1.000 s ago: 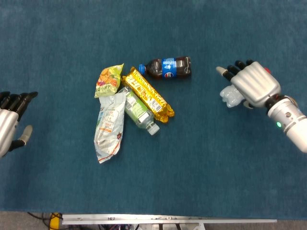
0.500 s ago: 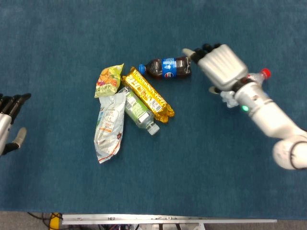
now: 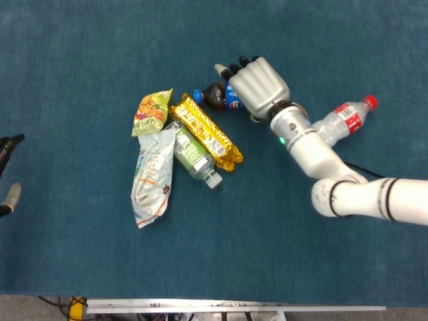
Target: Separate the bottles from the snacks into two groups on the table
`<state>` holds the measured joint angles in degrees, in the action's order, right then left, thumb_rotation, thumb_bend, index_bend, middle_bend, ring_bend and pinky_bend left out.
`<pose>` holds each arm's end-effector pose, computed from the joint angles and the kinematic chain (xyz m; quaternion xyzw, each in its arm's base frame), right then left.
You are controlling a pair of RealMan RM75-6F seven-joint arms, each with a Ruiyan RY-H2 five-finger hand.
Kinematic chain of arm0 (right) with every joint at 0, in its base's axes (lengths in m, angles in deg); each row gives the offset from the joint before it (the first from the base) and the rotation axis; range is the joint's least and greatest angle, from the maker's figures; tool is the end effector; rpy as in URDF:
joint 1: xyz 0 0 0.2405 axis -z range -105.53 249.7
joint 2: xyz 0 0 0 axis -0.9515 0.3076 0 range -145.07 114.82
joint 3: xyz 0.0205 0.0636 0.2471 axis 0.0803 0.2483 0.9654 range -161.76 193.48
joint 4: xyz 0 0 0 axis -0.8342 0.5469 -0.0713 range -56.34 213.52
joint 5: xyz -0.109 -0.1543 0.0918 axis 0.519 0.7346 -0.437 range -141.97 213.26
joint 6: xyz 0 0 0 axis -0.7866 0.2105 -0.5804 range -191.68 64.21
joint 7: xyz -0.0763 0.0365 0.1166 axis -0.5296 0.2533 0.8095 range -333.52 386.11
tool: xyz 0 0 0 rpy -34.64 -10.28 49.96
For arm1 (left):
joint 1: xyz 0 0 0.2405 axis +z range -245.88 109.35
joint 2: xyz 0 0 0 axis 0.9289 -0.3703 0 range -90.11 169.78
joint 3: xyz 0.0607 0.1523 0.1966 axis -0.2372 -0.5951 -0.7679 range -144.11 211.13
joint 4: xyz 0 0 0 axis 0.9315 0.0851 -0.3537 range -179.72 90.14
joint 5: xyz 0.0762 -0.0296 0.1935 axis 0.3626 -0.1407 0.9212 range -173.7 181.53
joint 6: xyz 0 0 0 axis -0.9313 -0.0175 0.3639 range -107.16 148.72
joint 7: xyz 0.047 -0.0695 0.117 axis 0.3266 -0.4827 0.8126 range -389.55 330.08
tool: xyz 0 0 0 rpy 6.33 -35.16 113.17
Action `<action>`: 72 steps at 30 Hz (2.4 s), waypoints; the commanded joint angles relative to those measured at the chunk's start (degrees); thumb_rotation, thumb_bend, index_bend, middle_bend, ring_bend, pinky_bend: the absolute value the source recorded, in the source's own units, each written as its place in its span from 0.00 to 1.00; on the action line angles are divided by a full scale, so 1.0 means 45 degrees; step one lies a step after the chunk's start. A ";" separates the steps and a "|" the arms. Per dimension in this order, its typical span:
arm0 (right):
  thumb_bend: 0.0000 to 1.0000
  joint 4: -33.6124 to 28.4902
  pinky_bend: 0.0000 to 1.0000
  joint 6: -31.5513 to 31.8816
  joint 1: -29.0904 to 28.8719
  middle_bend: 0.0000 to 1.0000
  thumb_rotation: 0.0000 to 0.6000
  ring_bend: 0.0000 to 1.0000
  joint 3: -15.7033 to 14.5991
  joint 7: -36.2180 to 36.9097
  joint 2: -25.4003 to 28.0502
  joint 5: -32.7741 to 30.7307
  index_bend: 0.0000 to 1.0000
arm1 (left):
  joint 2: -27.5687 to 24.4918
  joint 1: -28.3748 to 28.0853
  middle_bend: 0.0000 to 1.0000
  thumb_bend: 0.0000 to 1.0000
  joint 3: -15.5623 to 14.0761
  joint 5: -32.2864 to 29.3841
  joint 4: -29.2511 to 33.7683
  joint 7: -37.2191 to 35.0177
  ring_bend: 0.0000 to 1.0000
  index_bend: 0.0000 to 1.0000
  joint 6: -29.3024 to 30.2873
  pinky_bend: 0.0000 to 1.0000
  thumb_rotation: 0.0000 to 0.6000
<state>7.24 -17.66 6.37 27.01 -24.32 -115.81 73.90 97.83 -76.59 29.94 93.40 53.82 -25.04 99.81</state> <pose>-0.0511 -0.3921 -0.0854 0.8407 -0.2252 0.2378 0.4311 -0.2953 0.1710 0.1516 -0.6781 -0.3893 -0.3244 0.5323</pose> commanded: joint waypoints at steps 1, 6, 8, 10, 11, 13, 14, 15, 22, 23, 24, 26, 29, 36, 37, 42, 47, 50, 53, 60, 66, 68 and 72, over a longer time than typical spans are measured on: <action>0.05 0.0945 0.35 -0.0169 -0.0438 0.32 1.00 0.22 -0.0056 -0.0224 -0.0713 -0.0356 0.17 | -0.0008 0.0017 0.20 0.41 0.0004 0.0004 0.0021 0.0011 0.19 0.10 0.0011 0.15 1.00; 0.05 0.2193 0.35 -0.0422 -0.0770 0.34 1.00 0.24 -0.0271 -0.0596 -0.1502 -0.0816 0.23 | -0.0025 0.0043 0.20 0.41 0.0014 0.0009 0.0083 0.0024 0.19 0.10 0.0001 0.15 1.00; 0.05 0.2576 0.36 -0.0473 -0.0836 0.35 1.00 0.25 -0.0270 -0.0628 -0.1716 -0.0932 0.25 | -0.0028 0.0056 0.20 0.41 0.0022 -0.0002 0.0090 0.0018 0.19 0.10 0.0004 0.15 1.00; 0.06 0.3029 0.39 -0.0542 -0.0897 0.36 1.00 0.28 -0.0225 -0.0612 -0.1927 -0.1037 0.30 | -0.0040 0.0070 0.20 0.40 0.0025 -0.0008 0.0094 0.0008 0.19 0.10 0.0004 0.15 1.00; 0.07 0.3208 0.41 -0.0589 -0.0918 0.37 1.00 0.29 -0.0204 -0.0591 -0.1994 -0.1067 0.33 | -0.0044 0.0078 0.20 0.40 0.0029 -0.0009 0.0097 -0.0002 0.19 0.10 0.0010 0.15 1.00; 0.09 0.3549 0.45 -0.0725 -0.0916 0.39 1.00 0.33 -0.0170 -0.0491 -0.2091 -0.1112 0.38 | -0.0052 0.0099 0.20 0.41 0.0037 -0.0008 0.0094 -0.0022 0.19 0.10 0.0035 0.15 1.00; 0.10 0.3662 0.48 -0.0780 -0.0900 0.41 1.00 0.35 -0.0173 -0.0445 -0.2110 -0.1110 0.41 | -0.0049 0.0111 0.20 0.41 0.0041 -0.0008 0.0088 -0.0031 0.19 0.10 0.0050 0.15 1.00; 0.10 0.3761 0.51 -0.0832 -0.0857 0.42 1.00 0.38 -0.0176 -0.0345 -0.2104 -0.1066 0.43 | -0.0043 0.0127 0.20 0.41 0.0044 -0.0010 0.0078 -0.0050 0.19 0.10 0.0066 0.15 1.00; 0.11 0.3307 0.59 -0.0903 -0.0215 0.46 1.00 0.46 -0.0217 0.0710 -0.1284 -0.0447 0.47 | 0.0042 0.0148 0.20 0.41 0.0057 0.0024 -0.0041 -0.0147 0.19 0.10 0.0055 0.15 1.00; 0.11 0.3116 0.59 -0.0860 -0.0092 0.46 1.00 0.47 -0.0269 0.0834 -0.1072 -0.0313 0.47 | 0.0054 0.0143 0.20 0.40 0.0061 0.0035 -0.0056 -0.0155 0.19 0.10 0.0048 0.15 1.00; 0.11 0.2830 0.59 -0.0790 0.0087 0.46 1.00 0.47 -0.0356 0.0982 -0.0760 -0.0149 0.48 | 0.0070 0.0134 0.20 0.40 0.0066 0.0051 -0.0071 -0.0164 0.19 0.10 0.0036 0.15 1.00; 0.11 0.2336 0.59 -0.0688 0.0382 0.46 1.00 0.47 -0.0482 0.1201 -0.0246 0.0017 0.47 | 0.0103 0.0112 0.20 0.40 0.0076 0.0050 -0.0105 -0.0176 0.19 0.10 -0.0008 0.15 1.00; 0.11 0.1445 0.59 -0.0486 0.0892 0.46 1.00 0.47 -0.0754 0.1532 0.0692 0.0316 0.48 | 0.0174 0.0044 0.20 0.40 0.0100 0.0051 -0.0161 -0.0194 0.19 0.10 -0.0118 0.15 1.00; 0.11 -0.0281 0.59 -0.0248 0.1993 0.46 1.00 0.47 -0.1487 0.2274 0.2625 0.0785 0.47 | 0.0364 -0.0183 0.20 0.41 0.0160 0.0086 -0.0229 -0.0149 0.19 0.10 -0.0444 0.15 1.00; 0.11 -0.0421 0.59 -0.0270 0.2084 0.46 1.00 0.47 -0.1538 0.2380 0.2770 0.0802 0.47 | 0.0390 -0.0218 0.20 0.41 0.0169 0.0081 -0.0233 -0.0130 0.19 0.10 -0.0497 0.15 1.00; 0.11 -0.0806 0.59 -0.0313 0.2274 0.46 1.00 0.46 -0.1636 0.2713 0.3175 0.0939 0.44 | 0.0497 -0.0388 0.20 0.41 0.0199 0.0106 -0.0148 0.0049 0.19 0.10 -0.0723 0.15 1.00; 0.11 -0.0855 0.59 -0.0375 0.2211 0.43 1.00 0.42 -0.1497 0.2943 0.3225 0.0973 0.30 | 0.0479 -0.0374 0.20 0.41 0.0212 0.0087 -0.0046 0.0171 0.19 0.10 -0.0661 0.15 1.00; 0.11 -0.0842 0.59 -0.0441 0.2148 0.40 1.00 0.40 -0.1442 0.3032 0.3204 0.0973 0.24 | 0.0435 -0.0329 0.20 0.41 0.0197 0.0033 -0.0014 0.0197 0.19 0.10 -0.0619 0.15 1.00; 0.11 -0.0866 0.59 -0.0533 0.2095 0.40 1.00 0.40 -0.1473 0.3047 0.3203 0.0965 0.21 | 0.0401 -0.0284 0.20 0.40 0.0174 -0.0004 -0.0003 0.0201 0.19 0.10 -0.0585 0.15 1.00; 0.11 -0.1865 0.59 -0.0469 0.2157 0.39 1.00 0.39 -0.1384 0.3585 0.3665 0.1610 0.21 | 0.0367 -0.0271 0.20 0.41 0.0171 -0.0037 0.0017 0.0228 0.19 0.10 -0.0575 0.15 1.00; 0.11 -0.3603 0.54 -0.0068 0.2374 0.39 1.00 0.36 -0.1390 0.4315 0.4434 0.3533 0.21 | 0.0380 -0.0296 0.20 0.41 0.0199 -0.0053 0.0012 0.0247 0.19 0.10 -0.0583 0.15 1.00; 0.11 -0.4365 0.51 -0.0206 0.2408 0.39 1.00 0.35 -0.1539 0.4639 0.4735 0.4467 0.21 | 0.0387 -0.0300 0.20 0.40 0.0204 -0.0086 -0.0005 0.0255 0.19 0.10 -0.0603 0.15 1.00; 0.11 -0.5389 0.46 -0.0591 0.2330 0.39 1.00 0.33 -0.2065 0.4795 0.5116 0.6341 0.21 | 0.0379 -0.0290 0.20 0.40 0.0181 -0.0131 -0.0013 0.0255 0.19 0.10 -0.0641 0.15 1.00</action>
<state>-13.04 -19.29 16.85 19.52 -3.97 -94.69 96.73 99.54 -77.89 30.75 92.82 53.76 -23.90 96.93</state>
